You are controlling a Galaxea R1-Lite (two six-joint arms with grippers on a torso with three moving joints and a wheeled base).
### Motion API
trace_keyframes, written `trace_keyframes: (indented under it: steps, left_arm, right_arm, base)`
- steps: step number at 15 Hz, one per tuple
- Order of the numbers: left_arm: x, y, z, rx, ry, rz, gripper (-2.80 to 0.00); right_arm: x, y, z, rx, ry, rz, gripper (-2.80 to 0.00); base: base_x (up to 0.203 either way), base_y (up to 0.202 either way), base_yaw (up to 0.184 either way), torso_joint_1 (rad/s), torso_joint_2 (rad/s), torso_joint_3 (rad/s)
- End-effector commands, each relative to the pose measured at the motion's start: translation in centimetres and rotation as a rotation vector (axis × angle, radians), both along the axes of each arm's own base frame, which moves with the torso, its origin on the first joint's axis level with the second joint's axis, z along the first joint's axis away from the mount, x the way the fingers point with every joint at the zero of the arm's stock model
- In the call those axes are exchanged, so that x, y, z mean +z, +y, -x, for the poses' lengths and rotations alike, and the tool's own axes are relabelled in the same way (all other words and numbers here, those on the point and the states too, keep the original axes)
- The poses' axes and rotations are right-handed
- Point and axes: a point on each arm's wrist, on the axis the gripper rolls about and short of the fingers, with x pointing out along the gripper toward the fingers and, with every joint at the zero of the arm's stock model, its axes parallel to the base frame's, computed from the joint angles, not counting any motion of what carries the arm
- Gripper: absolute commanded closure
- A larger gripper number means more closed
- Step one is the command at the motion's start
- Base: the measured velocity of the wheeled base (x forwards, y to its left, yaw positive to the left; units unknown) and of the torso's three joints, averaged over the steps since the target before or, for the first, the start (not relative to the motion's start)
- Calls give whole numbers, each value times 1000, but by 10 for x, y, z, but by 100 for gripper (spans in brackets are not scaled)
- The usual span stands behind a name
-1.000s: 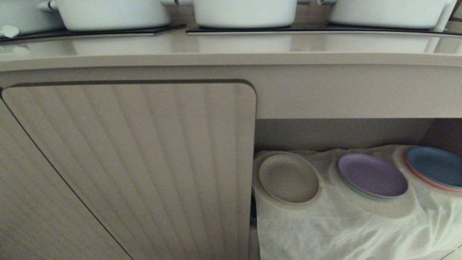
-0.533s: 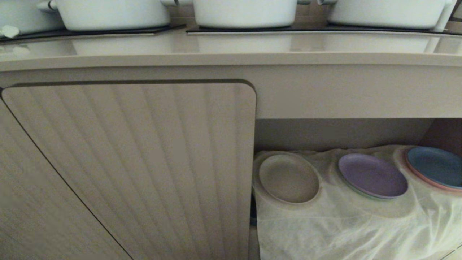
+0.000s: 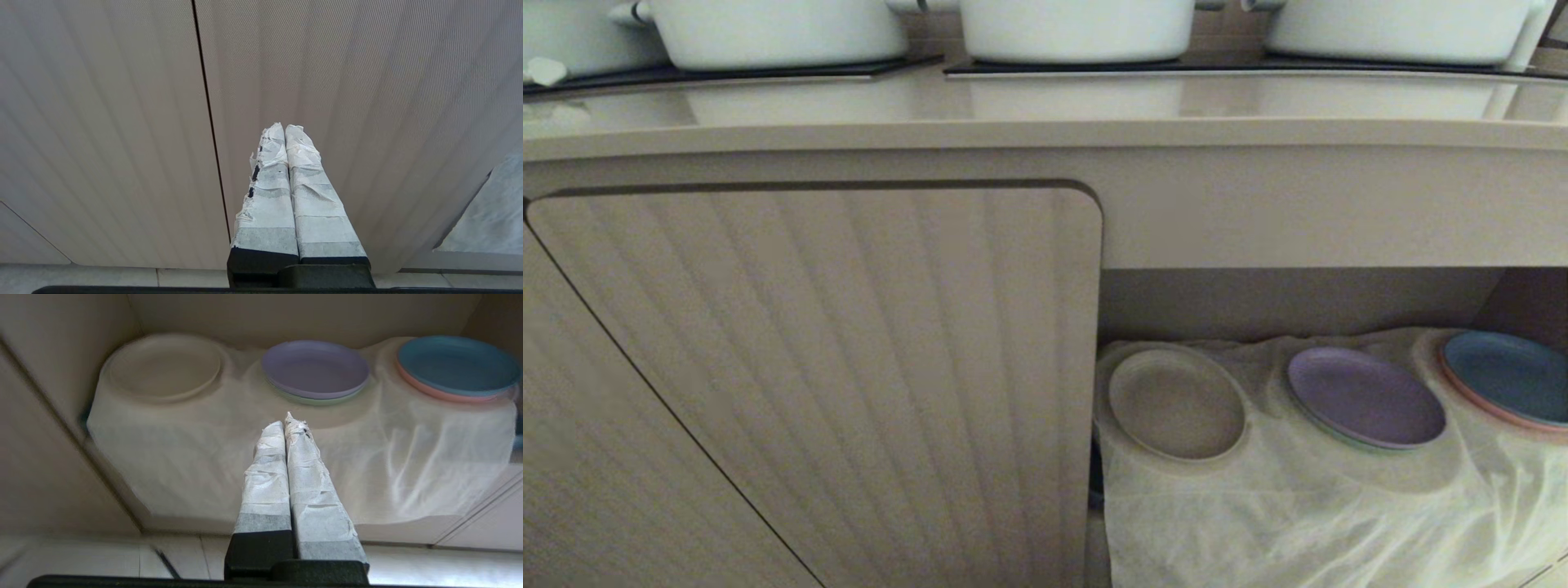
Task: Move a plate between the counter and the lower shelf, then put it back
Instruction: Pick up the plate in the cupboard
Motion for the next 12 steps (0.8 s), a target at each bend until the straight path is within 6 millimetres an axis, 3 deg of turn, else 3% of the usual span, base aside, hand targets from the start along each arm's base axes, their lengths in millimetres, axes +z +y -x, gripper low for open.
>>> trace_keyframes:
  steps: [1,4,7,12]
  left_arm:
    - [0,0,0,1,1,0,0]
    - [0,0,0,0,1,2,0]
    - [0,0,0,0,1,2,0]
    - [0,0,0,0,0,2,0]
  right_arm:
    - [21,2,-14,104,84,51,0]
    - [37,5,-36,250,187,132,0]
    - [39,8,-61,401,307,186,0]
    - [19,16,-108,671,548,105,0]
  base:
    - [0,0,0,0,0,0]
    - [0,0,0,0,0,0]
    - [0,0,0,0,0,0]
    - [0,0,0,0,0,0]
